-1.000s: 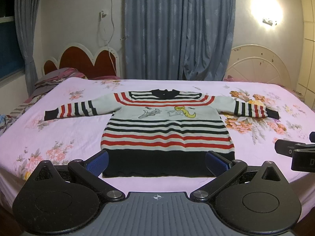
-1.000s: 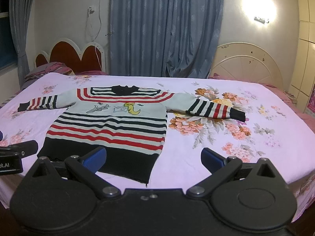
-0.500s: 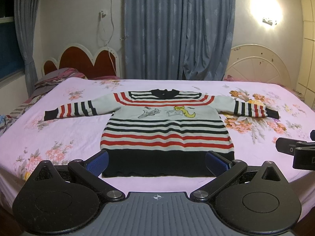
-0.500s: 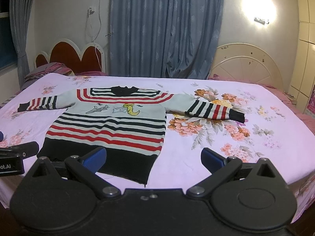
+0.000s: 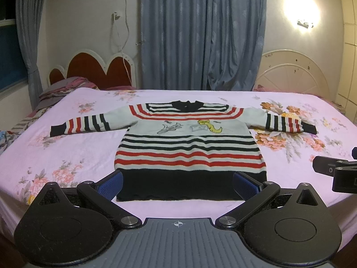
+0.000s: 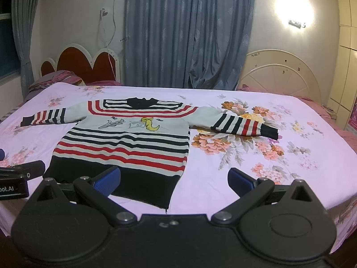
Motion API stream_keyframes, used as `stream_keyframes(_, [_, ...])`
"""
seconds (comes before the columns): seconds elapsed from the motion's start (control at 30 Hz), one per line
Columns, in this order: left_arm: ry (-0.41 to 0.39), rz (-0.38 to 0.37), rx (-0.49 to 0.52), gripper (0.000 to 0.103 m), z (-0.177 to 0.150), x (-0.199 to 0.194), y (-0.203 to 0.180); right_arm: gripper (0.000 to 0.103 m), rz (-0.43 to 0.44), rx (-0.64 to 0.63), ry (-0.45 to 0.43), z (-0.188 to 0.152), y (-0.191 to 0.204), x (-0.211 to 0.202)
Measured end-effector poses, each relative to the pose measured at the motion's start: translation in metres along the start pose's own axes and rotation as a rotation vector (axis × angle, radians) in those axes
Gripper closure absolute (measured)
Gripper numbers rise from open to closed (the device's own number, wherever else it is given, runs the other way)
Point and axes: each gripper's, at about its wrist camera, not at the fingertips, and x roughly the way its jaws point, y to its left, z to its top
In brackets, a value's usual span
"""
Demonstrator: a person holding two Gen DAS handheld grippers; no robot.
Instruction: Fold small clothes
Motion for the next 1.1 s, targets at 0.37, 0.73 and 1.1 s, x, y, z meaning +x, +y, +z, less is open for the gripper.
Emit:
stream_keyframes(0.37, [0.009, 0.006, 0.002, 0.0, -0.001, 0.002, 0.0, 0.001, 0.003, 0.005, 0.0, 0.001, 0.003, 0.003])
stream_keyframes(0.73, [-0.001, 0.027, -0.061, 0.0, 0.012, 0.034, 0.015, 0.001, -0.04, 0.06, -0.011, 0.014, -0.008, 0.032])
stream_keyframes(1.1, [0.014, -0.081, -0.057, 0.0, 0.046, 0.117, 0.02, 0.003, -0.048, 0.2, -0.04, 0.04, -0.033, 0.094])
